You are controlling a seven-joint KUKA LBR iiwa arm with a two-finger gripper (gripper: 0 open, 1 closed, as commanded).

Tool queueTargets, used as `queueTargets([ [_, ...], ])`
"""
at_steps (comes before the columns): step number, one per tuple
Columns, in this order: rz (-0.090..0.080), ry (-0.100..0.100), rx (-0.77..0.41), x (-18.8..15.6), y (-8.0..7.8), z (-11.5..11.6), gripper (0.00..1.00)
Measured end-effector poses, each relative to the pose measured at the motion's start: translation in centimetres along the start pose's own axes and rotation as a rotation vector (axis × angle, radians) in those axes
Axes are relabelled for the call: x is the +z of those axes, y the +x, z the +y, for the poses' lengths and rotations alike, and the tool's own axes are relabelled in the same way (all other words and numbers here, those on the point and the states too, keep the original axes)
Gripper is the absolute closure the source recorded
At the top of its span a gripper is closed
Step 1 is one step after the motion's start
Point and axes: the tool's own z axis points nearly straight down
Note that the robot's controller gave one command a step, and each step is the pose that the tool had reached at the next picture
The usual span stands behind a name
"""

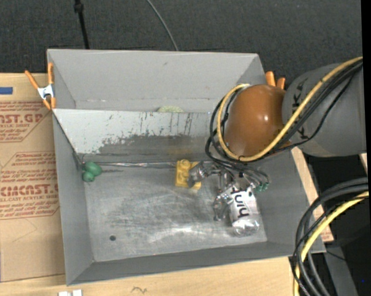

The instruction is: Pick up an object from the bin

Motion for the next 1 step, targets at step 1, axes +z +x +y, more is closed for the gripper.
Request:
queueTargets([
  [1, 0.000, 0.001, -0.097, 3.40, 0.72, 1.76, 0.00],
])
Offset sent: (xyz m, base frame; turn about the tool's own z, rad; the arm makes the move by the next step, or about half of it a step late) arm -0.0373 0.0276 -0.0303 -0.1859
